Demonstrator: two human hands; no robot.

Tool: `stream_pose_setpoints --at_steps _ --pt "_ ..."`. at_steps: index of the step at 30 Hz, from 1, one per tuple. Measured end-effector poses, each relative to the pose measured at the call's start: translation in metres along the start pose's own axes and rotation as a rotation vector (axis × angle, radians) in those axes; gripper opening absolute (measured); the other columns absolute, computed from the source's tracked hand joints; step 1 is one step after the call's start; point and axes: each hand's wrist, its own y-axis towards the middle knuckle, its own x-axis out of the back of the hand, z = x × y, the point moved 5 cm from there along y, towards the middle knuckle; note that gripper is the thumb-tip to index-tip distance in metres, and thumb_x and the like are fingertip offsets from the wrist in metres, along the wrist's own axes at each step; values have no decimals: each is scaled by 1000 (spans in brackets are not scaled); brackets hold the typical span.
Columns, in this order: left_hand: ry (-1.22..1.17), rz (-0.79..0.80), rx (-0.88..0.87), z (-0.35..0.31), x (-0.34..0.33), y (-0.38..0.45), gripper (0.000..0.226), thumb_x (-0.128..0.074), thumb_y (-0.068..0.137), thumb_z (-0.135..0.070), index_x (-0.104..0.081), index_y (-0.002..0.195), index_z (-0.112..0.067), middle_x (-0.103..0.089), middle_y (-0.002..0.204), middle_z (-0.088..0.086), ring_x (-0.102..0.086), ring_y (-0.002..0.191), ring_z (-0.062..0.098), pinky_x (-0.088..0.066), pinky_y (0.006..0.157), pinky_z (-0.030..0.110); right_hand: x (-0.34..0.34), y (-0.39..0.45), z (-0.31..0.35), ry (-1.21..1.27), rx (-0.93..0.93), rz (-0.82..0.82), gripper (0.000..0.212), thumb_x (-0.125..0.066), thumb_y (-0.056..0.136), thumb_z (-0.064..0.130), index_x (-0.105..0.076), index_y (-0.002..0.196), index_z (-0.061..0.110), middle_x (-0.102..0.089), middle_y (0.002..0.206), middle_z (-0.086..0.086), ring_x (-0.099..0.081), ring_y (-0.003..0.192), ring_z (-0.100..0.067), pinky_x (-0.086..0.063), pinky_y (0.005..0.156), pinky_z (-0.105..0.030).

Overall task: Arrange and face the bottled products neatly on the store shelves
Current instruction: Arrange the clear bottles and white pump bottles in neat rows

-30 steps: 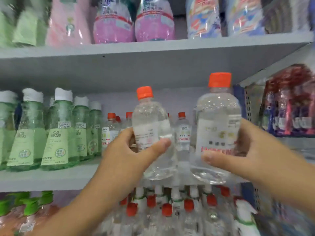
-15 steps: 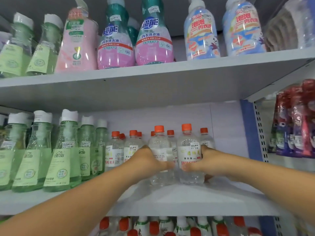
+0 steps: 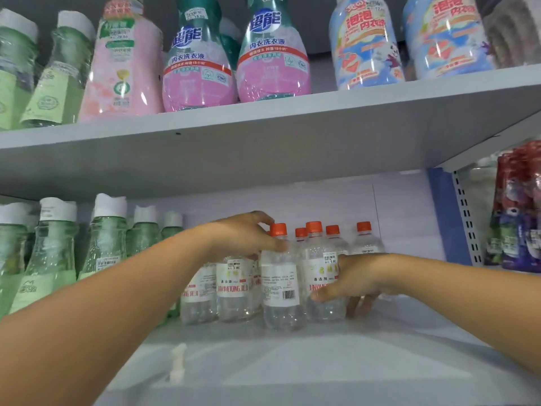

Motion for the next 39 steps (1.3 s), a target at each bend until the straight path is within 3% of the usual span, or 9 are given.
stream_pose_setpoints --at_steps 5,10,14,17,20,23,28,33,39 --pt "159 109 -124 -5 -1 14 70 -70 87 -54 -38 148 -42 -54 141 -15 -63 114 8 -49 107 34 35 1 20 -114 -46 139 58 -79 81 51 -61 121 13 -65 129 -9 -74 101 -26 -62 85 -41" --pt "388 -110 -160 2 -4 34 58 -61 83 -68 -50 132 -37 -56 122 -14 -55 106 9 -46 86 28 55 7 35 -16 115 -31 56 -79 85 37 -55 132 16 -73 112 -2 -74 99 -23 -62 81 -33" --pt "508 -293 -196 10 -11 45 58 -57 80 -77 -57 111 -28 -54 101 -9 -52 96 14 -45 79 30 40 18 32 -84 187 -206 82 -75 74 66 -47 140 27 -67 116 10 -72 93 -12 -62 77 -32" --pt "613 -353 -242 10 -10 47 61 -52 84 -77 -58 119 -28 -57 111 -6 -51 106 17 -45 89 32 34 19 33 -91 201 -293 79 -70 76 71 -48 139 29 -65 109 14 -71 83 -6 -61 70 -27" --pt "582 -253 -334 16 -10 48 55 -46 97 -61 -45 144 -32 -53 137 -10 -47 128 15 -40 107 35 30 19 35 -51 262 -275 73 -67 82 67 -49 140 27 -65 106 15 -67 75 -2 -53 58 -17" --pt "454 -165 -325 23 -5 50 49 -46 103 -44 -38 151 -34 -46 149 -12 -46 132 11 -39 109 29 32 18 31 0 272 -211 61 -67 87 59 -51 138 31 -66 113 17 -69 90 -5 -60 75 -22" --pt "318 -268 -238 17 -3 59 37 -56 100 -35 -56 137 -32 -55 136 -7 -61 109 15 -52 92 27 33 26 23 41 275 -213 61 -73 83 54 -53 138 34 -68 114 17 -72 96 -9 -60 88 -32" --pt "251 -339 -173 15 -3 61 41 -68 91 -47 -61 128 -30 -59 123 -7 -62 99 14 -51 83 27 33 30 22 23 256 -271 70 -74 81 57 -50 141 30 -66 112 15 -73 86 -10 -62 78 -28" --pt "274 -137 -172 13 9 61 35 -62 96 -38 -61 131 -38 -65 125 -19 -61 106 3 -42 86 18 36 33 20 88 260 -258 71 -75 83 52 -48 143 28 -66 114 13 -74 75 -5 -57 72 -22"
